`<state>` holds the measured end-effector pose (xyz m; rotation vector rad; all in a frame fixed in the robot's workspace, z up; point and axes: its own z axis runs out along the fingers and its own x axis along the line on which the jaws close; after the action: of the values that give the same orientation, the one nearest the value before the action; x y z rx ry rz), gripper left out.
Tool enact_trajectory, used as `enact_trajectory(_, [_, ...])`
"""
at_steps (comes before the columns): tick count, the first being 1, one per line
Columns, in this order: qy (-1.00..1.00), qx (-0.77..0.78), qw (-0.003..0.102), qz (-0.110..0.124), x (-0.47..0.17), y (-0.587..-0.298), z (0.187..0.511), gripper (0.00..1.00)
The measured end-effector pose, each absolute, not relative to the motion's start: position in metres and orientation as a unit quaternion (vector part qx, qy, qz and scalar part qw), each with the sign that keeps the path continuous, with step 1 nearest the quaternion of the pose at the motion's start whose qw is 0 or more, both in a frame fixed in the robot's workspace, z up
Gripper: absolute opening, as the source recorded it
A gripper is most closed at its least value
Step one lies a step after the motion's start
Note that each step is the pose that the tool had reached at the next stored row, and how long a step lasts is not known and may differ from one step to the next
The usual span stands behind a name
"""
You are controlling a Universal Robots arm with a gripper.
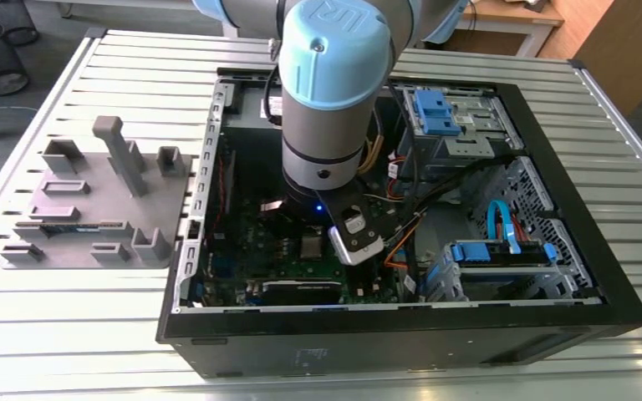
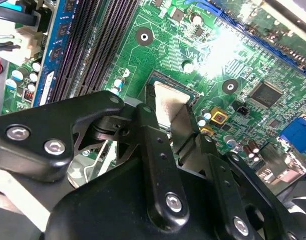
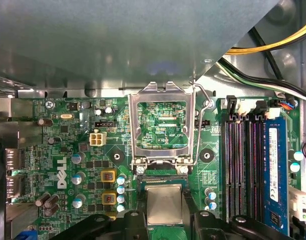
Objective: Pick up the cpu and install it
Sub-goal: 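Place the cpu into insertion slot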
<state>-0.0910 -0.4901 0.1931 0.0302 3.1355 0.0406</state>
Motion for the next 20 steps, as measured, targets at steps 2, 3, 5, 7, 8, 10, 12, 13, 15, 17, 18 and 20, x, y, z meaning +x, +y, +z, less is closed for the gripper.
enact_trajectory(2, [1.000, 0.010, 0.003, 0.013, -0.0911, -0.4902, 0.1931, 0.38])
enact_trajectory(3, [1.000, 0.010, 0.003, 0.013, -0.0910, -0.4901, 0.1931, 0.38])
enact_trajectory(5, [1.000, 0.010, 0.003, 0.013, -0.0913, -0.4901, 0.1931, 0.38])
enact_trajectory(7, [1.000, 0.010, 0.003, 0.013, -0.0912, -0.4901, 0.1930, 0.45])
enact_trajectory(8, [1.000, 0.010, 0.003, 0.013, -0.0911, -0.4901, 0.1930, 0.45])
enact_trajectory(10, [1.000, 0.010, 0.003, 0.013, -0.0911, -0.4901, 0.1929, 0.45])
enact_trajectory(12, [1.000, 0.010, 0.003, 0.013, -0.0911, -0.4902, 0.1923, 0.45])
enact_trajectory(13, [1.000, 0.010, 0.003, 0.013, -0.0911, -0.4902, 0.1922, 0.45])
enact_trajectory(15, [1.000, 0.010, 0.003, 0.013, -0.0911, -0.4902, 0.1919, 0.45])
enact_trajectory(17, [1.000, 0.010, 0.003, 0.013, -0.0910, -0.4902, 0.1916, 0.45])
enact_trajectory(18, [1.000, 0.010, 0.003, 0.013, -0.0911, -0.4902, 0.1916, 0.45])
enact_trajectory(20, [1.000, 0.010, 0.003, 0.013, -0.0911, -0.4902, 0.1916, 0.45])
